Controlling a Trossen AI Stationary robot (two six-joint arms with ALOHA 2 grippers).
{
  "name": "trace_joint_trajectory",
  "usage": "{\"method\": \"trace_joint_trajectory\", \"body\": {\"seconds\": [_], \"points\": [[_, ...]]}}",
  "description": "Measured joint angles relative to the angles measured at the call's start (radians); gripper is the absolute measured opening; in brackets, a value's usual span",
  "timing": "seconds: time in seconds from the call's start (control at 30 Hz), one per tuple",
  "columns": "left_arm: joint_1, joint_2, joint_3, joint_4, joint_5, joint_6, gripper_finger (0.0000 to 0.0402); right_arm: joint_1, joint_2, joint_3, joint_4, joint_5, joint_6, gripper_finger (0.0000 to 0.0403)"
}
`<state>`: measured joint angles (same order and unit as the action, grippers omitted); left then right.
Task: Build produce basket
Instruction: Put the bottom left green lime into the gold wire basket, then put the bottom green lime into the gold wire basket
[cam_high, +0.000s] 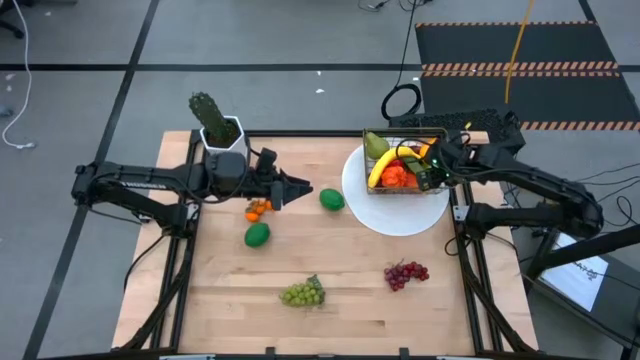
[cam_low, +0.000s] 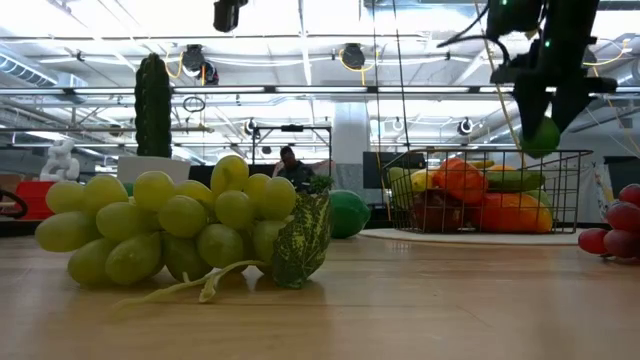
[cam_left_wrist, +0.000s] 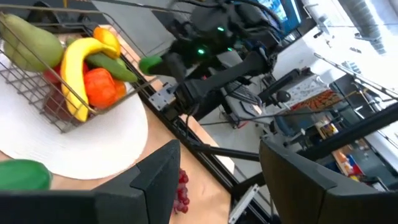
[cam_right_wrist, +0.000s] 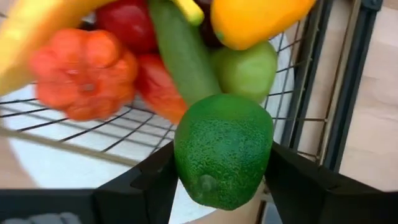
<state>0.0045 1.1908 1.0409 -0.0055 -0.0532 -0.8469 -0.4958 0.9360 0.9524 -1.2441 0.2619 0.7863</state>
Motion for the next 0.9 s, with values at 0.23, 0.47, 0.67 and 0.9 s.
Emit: {"method": "trace_joint_trajectory", "body": {"seconds": [0.23, 0.47, 0.67, 0.9], "points": [[-0.051, 0.000, 0.000, -0.002, 0.000, -0.003, 0.0218, -0.044, 0.000, -0.056, 0.027, 0.026, 0.020, 0.0246], [-0.110, 0.000, 0.000, -0.011, 0.000, -0.003, 0.0218, -0.047, 0.000, -0.004, 0.042, 0.022, 0.094, 0.0292], [-0.138, 0.000, 0.000, -0.080, -0.001, -0.004, 0.0218, -0.046, -0.003, 0.070, 0.174, -0.045, 0.100, 0.0303], [-0.142, 0.000, 0.000, -0.223, -0.001, -0.012, 0.0218, -0.024, -0.020, 0.077, 0.483, -0.257, 0.162, 0.0298]]}}
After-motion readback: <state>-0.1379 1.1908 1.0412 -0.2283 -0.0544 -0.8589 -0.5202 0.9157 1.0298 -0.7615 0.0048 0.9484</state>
